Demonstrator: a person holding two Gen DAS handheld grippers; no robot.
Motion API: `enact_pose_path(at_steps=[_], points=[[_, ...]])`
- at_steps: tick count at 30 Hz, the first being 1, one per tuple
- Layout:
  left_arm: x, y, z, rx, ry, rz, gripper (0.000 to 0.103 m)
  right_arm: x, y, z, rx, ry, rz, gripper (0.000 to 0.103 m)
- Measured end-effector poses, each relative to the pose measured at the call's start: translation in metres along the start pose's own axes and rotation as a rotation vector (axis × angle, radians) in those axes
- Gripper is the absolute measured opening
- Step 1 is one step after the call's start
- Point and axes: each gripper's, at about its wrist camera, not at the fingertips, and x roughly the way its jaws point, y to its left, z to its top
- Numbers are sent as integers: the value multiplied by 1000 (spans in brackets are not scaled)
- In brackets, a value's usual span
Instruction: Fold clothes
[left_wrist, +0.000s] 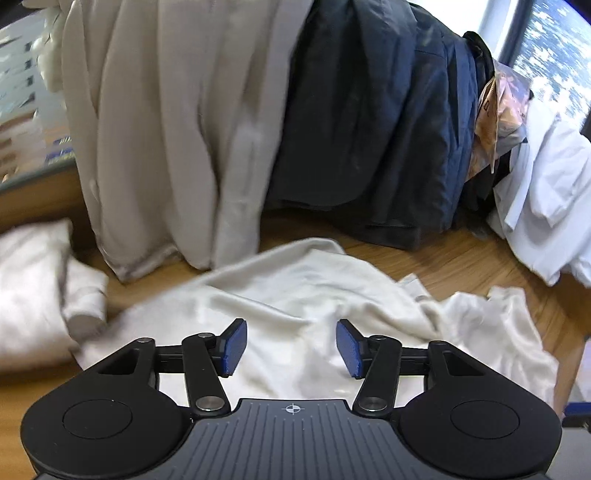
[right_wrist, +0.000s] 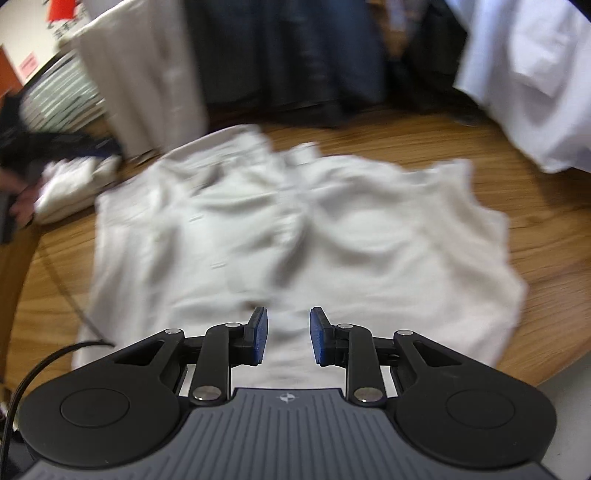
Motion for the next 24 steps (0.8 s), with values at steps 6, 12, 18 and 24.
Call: enact_pose_path(at_steps=[6,12,18,24], points=[[-1,-56,-34,-100,-11,35,57,12,-105,32,-19,-9,-92,33],[-14,-97,-73,-130,-1,73,58,41,-172,63,-103,31,-133,42],[-47,-114,-111,-211,-9,152,63,79,-185,82,-190,54,-139,50],[-83,-118,-156,-321,4,270,64,105,-183,93,-273,90,-133,50]])
